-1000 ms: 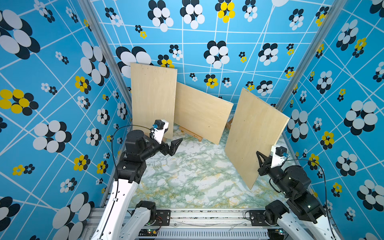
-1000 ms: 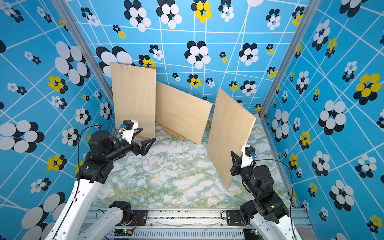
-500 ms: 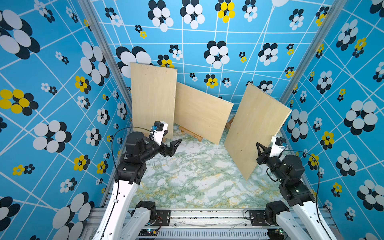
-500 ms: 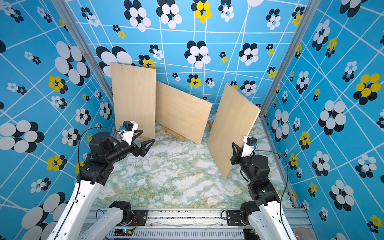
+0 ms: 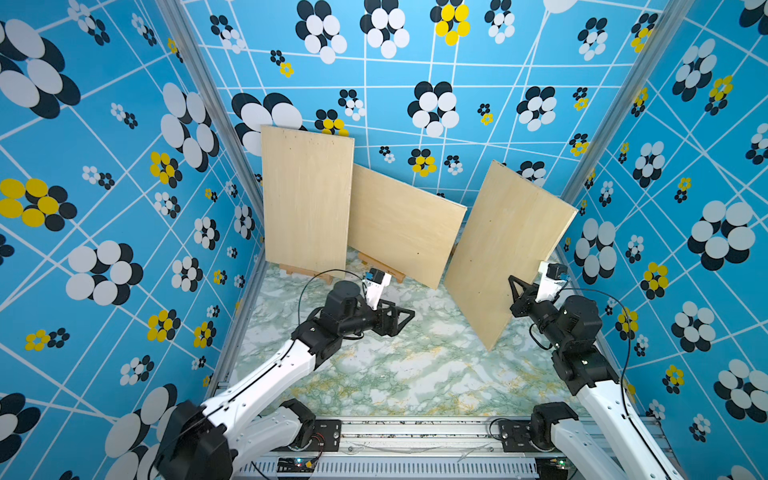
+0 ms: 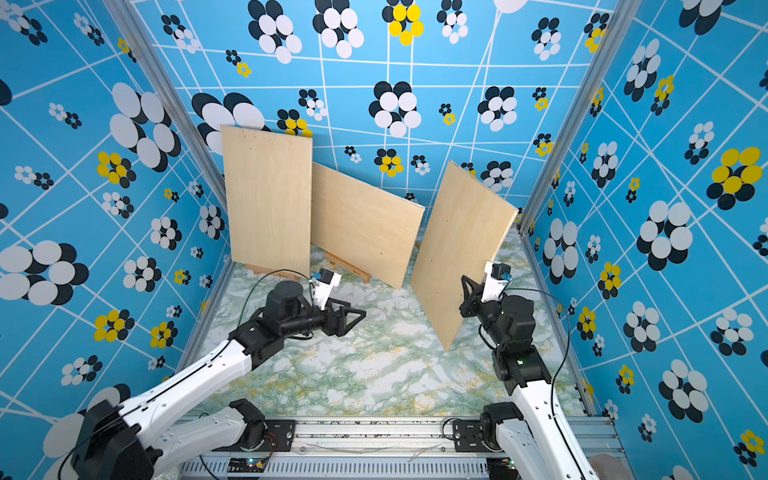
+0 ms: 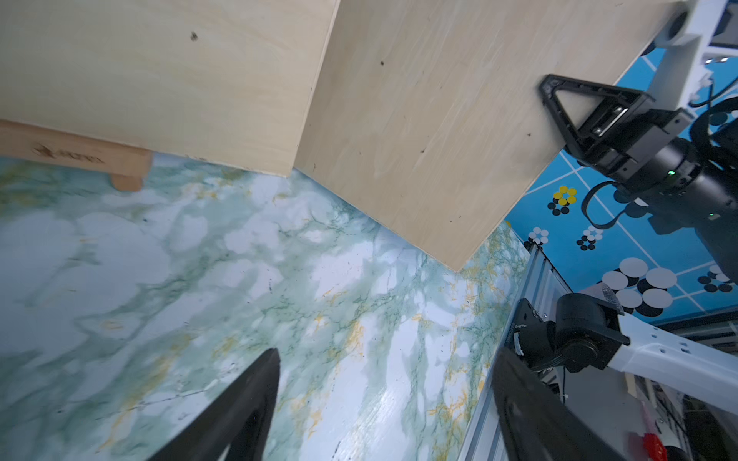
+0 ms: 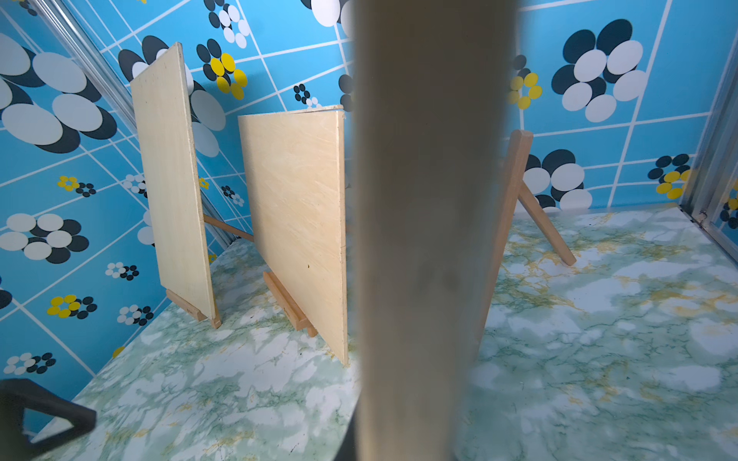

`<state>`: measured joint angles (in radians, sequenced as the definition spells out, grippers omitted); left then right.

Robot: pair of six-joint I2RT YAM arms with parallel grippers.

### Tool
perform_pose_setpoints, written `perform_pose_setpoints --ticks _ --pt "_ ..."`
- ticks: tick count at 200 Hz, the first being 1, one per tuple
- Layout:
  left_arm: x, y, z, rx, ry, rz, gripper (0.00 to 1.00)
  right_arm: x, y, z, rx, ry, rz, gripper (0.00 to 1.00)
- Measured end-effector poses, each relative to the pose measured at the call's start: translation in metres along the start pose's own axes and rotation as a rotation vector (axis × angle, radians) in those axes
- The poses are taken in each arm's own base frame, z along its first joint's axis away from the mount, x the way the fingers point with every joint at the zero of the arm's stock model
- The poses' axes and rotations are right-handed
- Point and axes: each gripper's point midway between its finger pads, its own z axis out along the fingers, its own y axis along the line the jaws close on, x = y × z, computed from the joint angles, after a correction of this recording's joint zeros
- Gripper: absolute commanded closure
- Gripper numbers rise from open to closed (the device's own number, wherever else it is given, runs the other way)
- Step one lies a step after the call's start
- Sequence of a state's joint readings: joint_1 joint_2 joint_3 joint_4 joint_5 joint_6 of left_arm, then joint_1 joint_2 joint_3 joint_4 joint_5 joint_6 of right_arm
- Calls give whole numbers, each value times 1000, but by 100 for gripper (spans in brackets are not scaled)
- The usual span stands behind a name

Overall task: Assemble the easel
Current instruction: Pick up the drawing board from the center of the board.

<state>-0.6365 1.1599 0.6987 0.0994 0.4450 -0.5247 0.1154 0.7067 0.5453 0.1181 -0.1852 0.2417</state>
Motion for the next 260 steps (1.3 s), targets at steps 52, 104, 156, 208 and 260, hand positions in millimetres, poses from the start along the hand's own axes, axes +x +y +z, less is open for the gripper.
perform_pose_setpoints --ticks 52,104,156,208,260 --pt "28 4 76 26 54 -262 16 -4 -15 18 -4 -16 12 100" --pt "47 -2 137 91 55 -412 11 -6 -24 33 -14 -27 15 100" --pt "52 -4 189 163 -3 -532 11 -10 -26 44 -16 -17 24 100" --pt "51 -15 217 243 -43 -549 15 -8 -29 49 -13 -20 47 100" --pt "49 -17 224 305 -79 -563 58 -9 -30 53 -12 -22 61 100"
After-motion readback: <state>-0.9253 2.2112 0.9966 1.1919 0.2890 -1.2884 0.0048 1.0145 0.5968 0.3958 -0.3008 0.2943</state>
